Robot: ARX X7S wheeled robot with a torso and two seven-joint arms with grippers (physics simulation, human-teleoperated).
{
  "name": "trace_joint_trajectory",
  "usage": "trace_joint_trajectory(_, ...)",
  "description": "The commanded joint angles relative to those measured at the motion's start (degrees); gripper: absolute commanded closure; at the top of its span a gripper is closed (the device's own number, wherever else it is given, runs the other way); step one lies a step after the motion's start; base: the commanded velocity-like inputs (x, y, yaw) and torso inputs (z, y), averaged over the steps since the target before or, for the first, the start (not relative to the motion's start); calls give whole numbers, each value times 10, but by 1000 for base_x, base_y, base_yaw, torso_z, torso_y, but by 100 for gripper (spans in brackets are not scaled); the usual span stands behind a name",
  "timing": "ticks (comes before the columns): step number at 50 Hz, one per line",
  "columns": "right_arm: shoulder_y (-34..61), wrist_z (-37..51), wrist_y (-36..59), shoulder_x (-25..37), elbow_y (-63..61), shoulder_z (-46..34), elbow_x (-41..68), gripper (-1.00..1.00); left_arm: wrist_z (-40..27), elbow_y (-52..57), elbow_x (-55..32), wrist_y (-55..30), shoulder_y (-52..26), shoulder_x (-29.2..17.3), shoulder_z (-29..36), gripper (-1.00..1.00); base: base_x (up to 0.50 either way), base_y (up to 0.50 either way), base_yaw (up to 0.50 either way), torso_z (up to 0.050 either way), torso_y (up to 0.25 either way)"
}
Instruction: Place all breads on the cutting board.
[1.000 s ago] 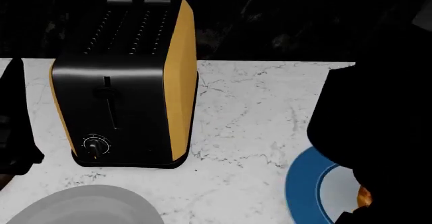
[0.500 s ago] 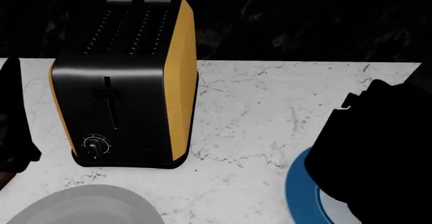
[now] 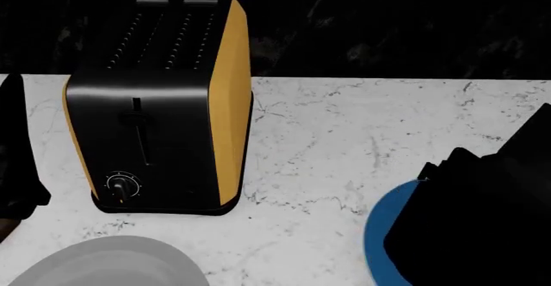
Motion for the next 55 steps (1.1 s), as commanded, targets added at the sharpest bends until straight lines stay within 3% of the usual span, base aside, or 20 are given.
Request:
trace_joint_trajectory(1, -5, 0, -33, -1, 35, -15, 30, -100, 6, -1, 11, 3, 5, -2, 0, -100, 0, 0, 0, 0, 0)
trace_joint_trajectory(13, 8, 0, -60, -1, 68, -36, 47, -100, 7, -1, 14, 7, 6, -4, 4, -100, 0, 0, 0, 0, 0)
trace_joint_trajectory(37, -23, 0, -57, -1, 60, -2, 39, -100, 34, -1, 47, 14, 23, -6, 4, -100, 0, 0, 0, 0, 0)
trace_joint_trajectory(55, -66, 0, -124, -1, 103, -39, 71, -100, 34, 0, 46, 21, 26, -11, 7, -100, 0, 0, 0, 0, 0)
